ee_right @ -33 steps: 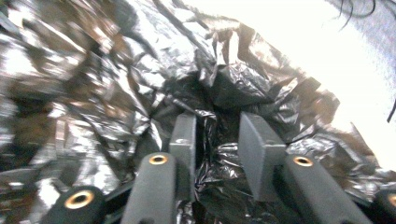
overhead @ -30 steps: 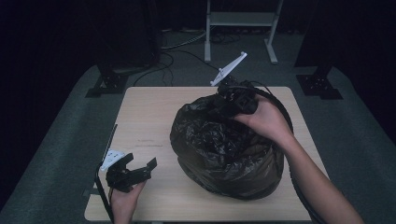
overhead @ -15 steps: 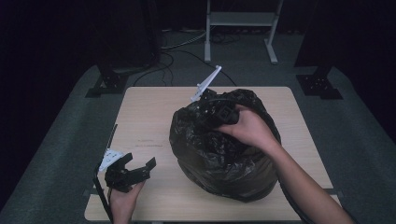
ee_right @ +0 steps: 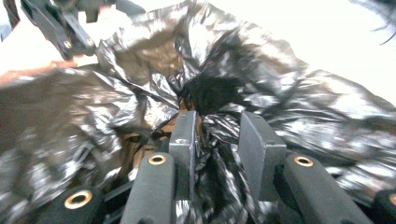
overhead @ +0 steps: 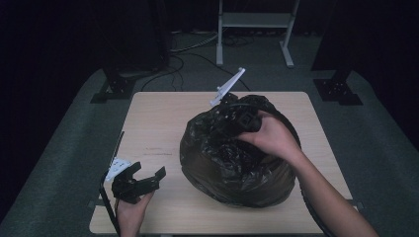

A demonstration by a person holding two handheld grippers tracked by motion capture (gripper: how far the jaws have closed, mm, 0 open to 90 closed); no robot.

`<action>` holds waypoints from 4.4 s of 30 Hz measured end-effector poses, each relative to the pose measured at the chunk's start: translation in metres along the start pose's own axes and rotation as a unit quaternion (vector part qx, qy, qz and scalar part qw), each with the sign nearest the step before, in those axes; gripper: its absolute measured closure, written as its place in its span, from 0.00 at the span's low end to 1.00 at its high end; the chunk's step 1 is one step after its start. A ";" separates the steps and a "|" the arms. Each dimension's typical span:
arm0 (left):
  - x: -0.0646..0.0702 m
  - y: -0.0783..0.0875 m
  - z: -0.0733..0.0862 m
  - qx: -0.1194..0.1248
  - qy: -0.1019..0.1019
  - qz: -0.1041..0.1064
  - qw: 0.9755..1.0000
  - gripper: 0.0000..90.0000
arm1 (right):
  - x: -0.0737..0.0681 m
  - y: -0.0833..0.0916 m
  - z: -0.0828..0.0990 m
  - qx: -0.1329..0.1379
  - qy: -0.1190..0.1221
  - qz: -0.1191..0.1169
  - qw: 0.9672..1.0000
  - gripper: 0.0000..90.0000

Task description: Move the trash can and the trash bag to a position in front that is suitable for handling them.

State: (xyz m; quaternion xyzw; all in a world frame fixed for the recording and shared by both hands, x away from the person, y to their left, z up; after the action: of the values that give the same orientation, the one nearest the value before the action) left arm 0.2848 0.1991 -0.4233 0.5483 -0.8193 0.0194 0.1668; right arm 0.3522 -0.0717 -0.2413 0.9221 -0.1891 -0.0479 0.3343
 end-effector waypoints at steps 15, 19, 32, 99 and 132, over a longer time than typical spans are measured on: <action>0.004 -0.001 -0.001 0.002 -0.001 0.011 1.000 0.01 | -0.042 -0.017 0.032 -0.084 0.019 -0.062 0.994 0.89; 0.008 -0.001 -0.002 0.005 0.001 0.021 1.000 0.01 | -0.037 -0.011 0.032 -0.073 0.016 -0.052 0.996 0.89; 0.041 0.006 -0.017 0.035 0.013 0.190 0.981 0.01 | -0.021 -0.003 0.030 -0.036 -0.004 -0.021 0.999 0.85; 0.037 -0.019 0.004 0.001 -0.020 0.145 0.989 0.10 | -0.014 -0.048 0.028 -0.096 0.007 -0.028 0.995 0.98; 0.026 -0.015 0.002 0.004 -0.026 0.117 0.993 0.10 | 0.037 0.011 0.010 -0.034 -0.024 0.005 0.999 0.89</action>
State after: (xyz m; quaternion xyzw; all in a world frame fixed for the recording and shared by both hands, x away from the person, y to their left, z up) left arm 0.2888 0.1691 -0.4201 0.4497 -0.8818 0.0272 0.1397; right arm 0.3806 -0.0994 -0.2412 0.9078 -0.1997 -0.0751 0.3610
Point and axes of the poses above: each handheld gripper's, and its own axes: y roughly backward along the jaws, z roughly out of its underside, x roughly to its right, the point moved 4 cm from there along -y, roughly forward along the jaws, and after that the axes turned 15 degrees about x, right-handed, at the moved point
